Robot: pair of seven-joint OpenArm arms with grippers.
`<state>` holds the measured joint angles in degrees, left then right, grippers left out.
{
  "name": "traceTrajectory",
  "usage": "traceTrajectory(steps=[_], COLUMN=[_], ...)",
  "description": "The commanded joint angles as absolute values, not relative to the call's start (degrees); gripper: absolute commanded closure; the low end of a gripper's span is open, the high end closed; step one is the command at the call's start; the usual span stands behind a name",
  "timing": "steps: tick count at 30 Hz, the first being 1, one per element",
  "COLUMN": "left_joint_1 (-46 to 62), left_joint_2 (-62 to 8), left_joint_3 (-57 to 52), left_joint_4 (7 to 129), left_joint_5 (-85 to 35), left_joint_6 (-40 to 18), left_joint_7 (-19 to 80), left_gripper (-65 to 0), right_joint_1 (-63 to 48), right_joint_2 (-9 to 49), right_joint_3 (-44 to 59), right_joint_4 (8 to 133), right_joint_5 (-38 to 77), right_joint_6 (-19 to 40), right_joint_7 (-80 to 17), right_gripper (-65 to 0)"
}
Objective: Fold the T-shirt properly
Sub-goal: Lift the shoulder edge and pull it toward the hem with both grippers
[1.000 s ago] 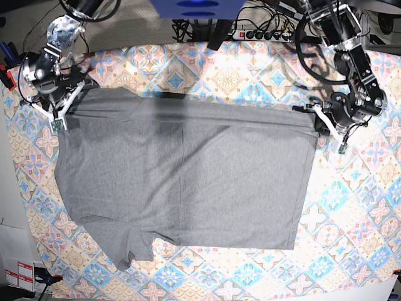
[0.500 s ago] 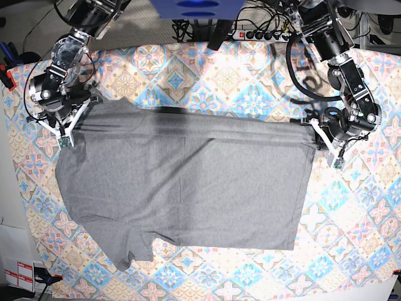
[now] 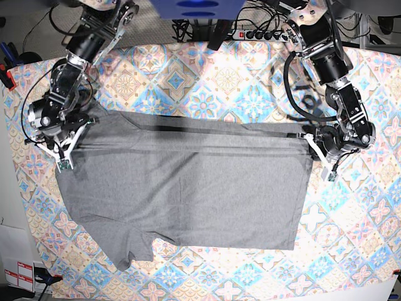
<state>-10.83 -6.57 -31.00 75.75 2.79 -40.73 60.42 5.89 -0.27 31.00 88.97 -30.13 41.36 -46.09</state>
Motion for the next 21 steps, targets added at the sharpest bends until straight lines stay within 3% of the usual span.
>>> traceTrajectory(steps=[1, 8, 21], left_joint_1=[-12.53, -17.36, -19.47], left_joint_2=[-7.60, -8.13, -8.13], left_joint_3=[-31.34, -27.21, -27.12], left_joint_4=[76.62, 69.14, 68.44], left_joint_5=[3.65, 3.65, 3.65], left_joint_6=[-40.00, -40.00, -40.00], left_joint_7=[59.82, 59.56, 58.68], left_gripper=[0.0, 0.0, 0.0], right_joint_1=[7.96, 13.23, 18.42], right_joint_2=[0.84, 2.51, 3.65], right_joint_3=[31.16, 31.08, 31.16], right_joint_4=[88.66, 80.48, 72.66], right_joint_5=[-31.16, -31.16, -31.25], right_joint_6=[40.00, 40.00, 40.00], right_joint_7=[-45.67, -45.32, -41.63], right_gripper=[-0.2, -0.2, -0.2])
